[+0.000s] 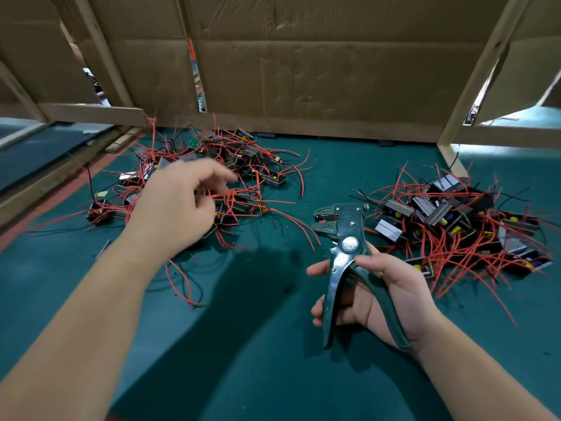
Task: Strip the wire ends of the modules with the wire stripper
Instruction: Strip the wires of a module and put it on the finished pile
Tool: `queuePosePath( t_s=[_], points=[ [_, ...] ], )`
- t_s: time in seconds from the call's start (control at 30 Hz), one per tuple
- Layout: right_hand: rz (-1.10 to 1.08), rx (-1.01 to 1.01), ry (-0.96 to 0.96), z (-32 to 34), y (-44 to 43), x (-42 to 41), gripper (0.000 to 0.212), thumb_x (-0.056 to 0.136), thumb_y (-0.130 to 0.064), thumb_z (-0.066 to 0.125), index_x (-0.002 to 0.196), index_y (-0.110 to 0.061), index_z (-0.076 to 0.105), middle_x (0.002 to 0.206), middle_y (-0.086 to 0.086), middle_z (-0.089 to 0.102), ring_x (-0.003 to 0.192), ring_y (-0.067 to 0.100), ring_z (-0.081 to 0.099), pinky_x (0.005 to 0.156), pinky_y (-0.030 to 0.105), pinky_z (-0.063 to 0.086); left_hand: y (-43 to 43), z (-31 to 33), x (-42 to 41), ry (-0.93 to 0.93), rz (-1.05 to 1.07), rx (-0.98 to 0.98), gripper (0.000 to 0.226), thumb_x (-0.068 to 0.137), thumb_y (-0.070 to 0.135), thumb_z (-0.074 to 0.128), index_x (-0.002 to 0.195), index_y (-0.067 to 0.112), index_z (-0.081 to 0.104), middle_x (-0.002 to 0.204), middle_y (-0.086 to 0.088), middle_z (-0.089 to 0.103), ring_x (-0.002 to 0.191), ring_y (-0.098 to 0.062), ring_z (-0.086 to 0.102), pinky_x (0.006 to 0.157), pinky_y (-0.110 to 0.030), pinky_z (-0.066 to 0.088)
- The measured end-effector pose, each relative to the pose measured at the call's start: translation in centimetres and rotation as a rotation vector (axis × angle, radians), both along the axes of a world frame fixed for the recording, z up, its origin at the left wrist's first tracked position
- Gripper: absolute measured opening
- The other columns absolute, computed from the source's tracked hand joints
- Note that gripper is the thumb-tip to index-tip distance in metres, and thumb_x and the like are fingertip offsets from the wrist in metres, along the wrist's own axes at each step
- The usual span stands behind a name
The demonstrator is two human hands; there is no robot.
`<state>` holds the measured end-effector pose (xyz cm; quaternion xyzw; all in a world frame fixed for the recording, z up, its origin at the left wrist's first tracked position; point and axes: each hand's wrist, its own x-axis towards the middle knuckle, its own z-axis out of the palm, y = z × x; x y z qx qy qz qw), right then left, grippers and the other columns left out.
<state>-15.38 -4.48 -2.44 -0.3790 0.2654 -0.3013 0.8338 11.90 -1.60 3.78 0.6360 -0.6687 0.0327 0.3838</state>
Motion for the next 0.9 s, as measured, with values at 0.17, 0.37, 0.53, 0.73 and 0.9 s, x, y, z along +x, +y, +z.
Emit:
queuePosePath(
  t_s=[0.17,0.37,0.53,0.73,0.9],
  points=[
    [0.008,-0.007,-0.004,0.0,0.1,0.0,0.055,0.062,-0.025,0.062,0.112,-0.013,0.043,0.108,0.032,0.060,0.066,0.048,0.060,0.068,0.063,0.049,0.4,-3.0,0.7,-0.254,0.103,0.176,0.057,0.064,-0.019,0.049,0.094,0.023,0.074,0.097,0.004,0.066,0.095,-0.021,0.053,0.083,-0.037,0.038],
    [0.004,-0.001,-0.011,0.2,0.1,-0.1,0.052,0.062,-0.024,0.061,0.110,-0.014,0.042,0.108,0.032,0.060,0.067,0.048,0.060,0.069,0.064,0.048,-0.2,-3.7,1.4,-0.164,0.315,0.054,0.071,0.068,-0.018,0.061,0.129,0.019,0.058,0.127,-0.014,0.045,0.113,-0.035,0.036,0.099,-0.043,0.033],
    [0.007,0.004,-0.033,0.4,0.0,-0.1,0.057,0.063,-0.024,0.061,0.115,-0.013,0.039,0.108,0.031,0.060,0.066,0.047,0.061,0.068,0.062,0.050,-0.5,-3.7,3.0,-0.332,0.438,0.177,0.050,0.076,0.004,0.070,0.121,0.022,0.063,0.116,-0.012,0.059,0.103,-0.039,0.045,0.087,-0.051,0.041],
    [0.014,0.009,-0.033,0.4,0.1,-0.1,0.056,0.062,-0.024,0.062,0.113,-0.013,0.042,0.109,0.031,0.060,0.066,0.048,0.061,0.068,0.063,0.049,-0.2,-3.4,2.9,-0.259,0.337,0.125,0.006,0.084,0.024,0.071,0.090,0.025,0.074,0.076,0.002,0.072,0.074,-0.025,0.065,0.078,-0.041,0.047],
    [0.006,-0.006,-0.027,0.4,0.1,-0.1,0.064,0.062,-0.025,0.062,0.119,-0.009,0.039,0.109,0.031,0.060,0.066,0.047,0.061,0.069,0.061,0.050,-0.6,-2.2,1.6,0.036,0.241,-0.176,0.014,0.090,0.026,0.065,0.097,0.015,0.070,0.084,0.006,0.069,0.074,-0.010,0.062,0.073,-0.020,0.044]
  ],
)
